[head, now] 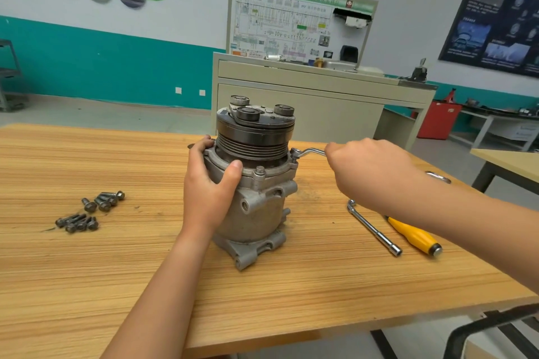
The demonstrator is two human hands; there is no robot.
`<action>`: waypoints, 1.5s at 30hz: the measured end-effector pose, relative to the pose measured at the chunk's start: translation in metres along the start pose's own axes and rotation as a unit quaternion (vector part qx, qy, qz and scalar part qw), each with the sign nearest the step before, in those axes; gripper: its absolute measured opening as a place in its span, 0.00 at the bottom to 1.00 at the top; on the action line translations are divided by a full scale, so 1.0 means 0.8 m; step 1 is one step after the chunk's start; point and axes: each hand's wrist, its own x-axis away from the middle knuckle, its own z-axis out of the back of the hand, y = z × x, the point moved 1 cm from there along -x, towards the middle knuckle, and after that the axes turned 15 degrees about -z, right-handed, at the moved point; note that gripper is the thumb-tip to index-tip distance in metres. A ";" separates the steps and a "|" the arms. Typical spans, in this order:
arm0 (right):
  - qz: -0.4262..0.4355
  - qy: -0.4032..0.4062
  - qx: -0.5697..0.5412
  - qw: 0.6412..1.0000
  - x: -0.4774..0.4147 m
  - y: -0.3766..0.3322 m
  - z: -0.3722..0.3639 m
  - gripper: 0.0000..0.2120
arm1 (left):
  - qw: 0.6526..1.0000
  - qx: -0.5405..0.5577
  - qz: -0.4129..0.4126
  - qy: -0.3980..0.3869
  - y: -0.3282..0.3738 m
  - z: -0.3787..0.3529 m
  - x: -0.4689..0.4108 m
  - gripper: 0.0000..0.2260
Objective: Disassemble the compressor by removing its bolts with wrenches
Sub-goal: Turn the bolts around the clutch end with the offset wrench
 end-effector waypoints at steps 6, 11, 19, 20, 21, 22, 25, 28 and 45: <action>0.055 -0.011 0.045 0.997 0.001 0.000 0.001 0.23 | 1.000 0.000 0.001 0.002 -0.002 -0.001 0.001 0.21; 0.079 -0.049 0.058 0.994 -0.009 0.007 0.016 0.11 | 1.000 0.002 -0.005 0.002 -0.002 -0.001 0.002 0.21; 0.081 -0.082 0.006 0.993 -0.014 0.012 0.016 0.07 | 1.000 0.006 0.000 0.000 -0.002 -0.001 0.002 0.22; 0.077 -0.089 -0.001 0.993 -0.014 0.013 0.015 0.07 | 1.000 0.009 0.000 0.000 -0.001 -0.001 0.002 0.23; 0.075 -0.089 -0.006 0.993 -0.014 0.014 0.013 0.06 | 1.000 0.011 -0.001 0.001 0.000 -0.001 0.002 0.24; 0.078 -0.079 -0.004 0.994 -0.012 0.014 0.011 0.06 | 1.000 0.011 -0.004 0.003 0.001 -0.001 0.002 0.25; 0.095 -0.034 0.019 0.995 -0.007 0.011 0.007 0.06 | 1.000 0.017 -0.005 0.010 0.003 -0.002 0.002 0.27; 0.104 -0.017 0.024 0.994 -0.009 0.011 0.003 0.07 | 1.000 0.022 -0.008 0.014 0.002 -0.003 0.002 0.28; 0.107 0.191 -0.286 0.933 -0.092 -0.034 -0.065 0.13 | 1.000 0.015 -0.006 0.008 -0.001 -0.003 0.002 0.30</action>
